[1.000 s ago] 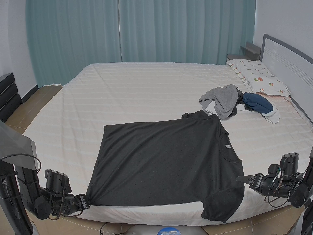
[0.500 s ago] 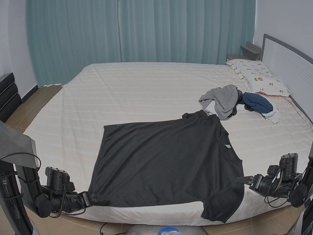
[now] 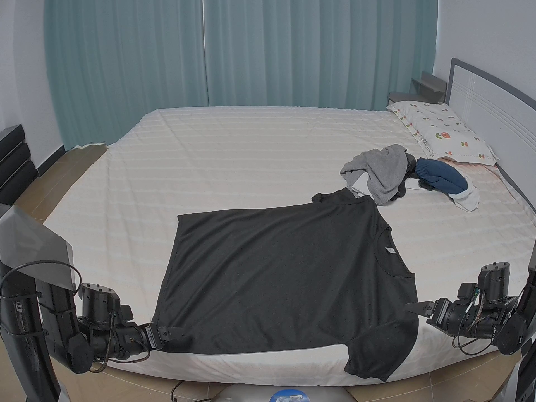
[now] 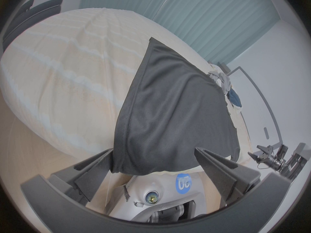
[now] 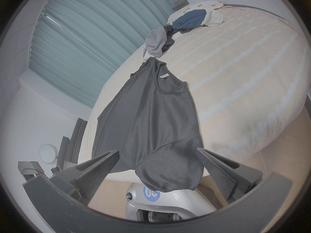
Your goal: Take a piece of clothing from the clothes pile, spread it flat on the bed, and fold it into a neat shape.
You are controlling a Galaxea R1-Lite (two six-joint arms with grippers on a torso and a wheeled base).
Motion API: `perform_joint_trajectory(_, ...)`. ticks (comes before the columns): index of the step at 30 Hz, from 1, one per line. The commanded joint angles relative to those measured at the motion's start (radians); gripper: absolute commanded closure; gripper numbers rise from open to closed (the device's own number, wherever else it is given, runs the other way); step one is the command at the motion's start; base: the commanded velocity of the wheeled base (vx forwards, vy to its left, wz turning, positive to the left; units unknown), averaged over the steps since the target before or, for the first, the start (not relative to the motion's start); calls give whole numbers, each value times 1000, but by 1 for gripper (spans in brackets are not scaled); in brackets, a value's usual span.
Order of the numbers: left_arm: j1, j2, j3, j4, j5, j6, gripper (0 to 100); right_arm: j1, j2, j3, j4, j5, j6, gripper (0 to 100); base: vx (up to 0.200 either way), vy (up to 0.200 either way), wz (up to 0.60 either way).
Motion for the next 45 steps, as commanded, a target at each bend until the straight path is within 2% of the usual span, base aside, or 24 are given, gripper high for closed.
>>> perform_joint_trajectory(1, 3, 34, 25, -7, 3, 5, 0, 0, 2, 15, 0, 1, 0, 0, 0, 0, 0)
perform_joint_trajectory(18, -3, 51, 10, -8, 4, 44, 0, 0, -4, 15, 0, 1, 0, 0, 0, 0, 0)
perform_joint_trajectory(28, -8, 60, 19, -8, 35, 65, 0, 19, -7, 16, 0, -1, 1, 0, 0, 0, 0)
perform_joint_trajectory(42, -11, 70, -3, -8, 43, 64, 0, 20, -5, 15, 0, -1, 1, 0, 0, 0, 0)
perform_joint_trajectory(43, -11, 70, -3, -8, 43, 64, 100, 22, -5, 15, 0, -1, 1, 0, 0, 0, 0)
perform_joint_trajectory(45, -11, 70, -4, -8, 43, 62, 100, 20, -5, 13, 0, -1, 1, 0, 0, 0, 0)
